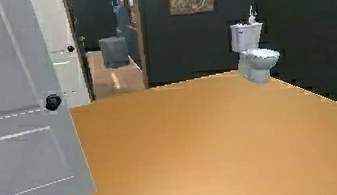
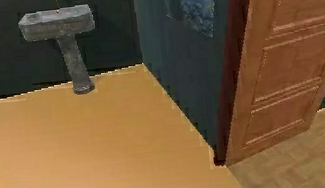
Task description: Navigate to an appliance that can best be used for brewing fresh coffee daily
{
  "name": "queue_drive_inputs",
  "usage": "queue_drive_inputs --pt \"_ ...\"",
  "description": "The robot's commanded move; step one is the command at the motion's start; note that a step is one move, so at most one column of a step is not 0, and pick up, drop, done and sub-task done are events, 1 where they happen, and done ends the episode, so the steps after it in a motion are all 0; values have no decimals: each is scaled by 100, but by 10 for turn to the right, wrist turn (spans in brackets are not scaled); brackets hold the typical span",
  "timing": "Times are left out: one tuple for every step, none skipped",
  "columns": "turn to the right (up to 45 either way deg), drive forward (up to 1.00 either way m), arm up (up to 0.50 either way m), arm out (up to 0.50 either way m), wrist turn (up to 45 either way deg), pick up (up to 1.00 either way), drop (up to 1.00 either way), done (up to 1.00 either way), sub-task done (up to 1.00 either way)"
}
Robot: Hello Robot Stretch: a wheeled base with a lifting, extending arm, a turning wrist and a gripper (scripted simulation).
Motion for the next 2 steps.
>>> queue_drive_inputs --pt "0 100 0 0 0 0 0 0 0" --pt "0 5 0 0 0 0 0 0 0"
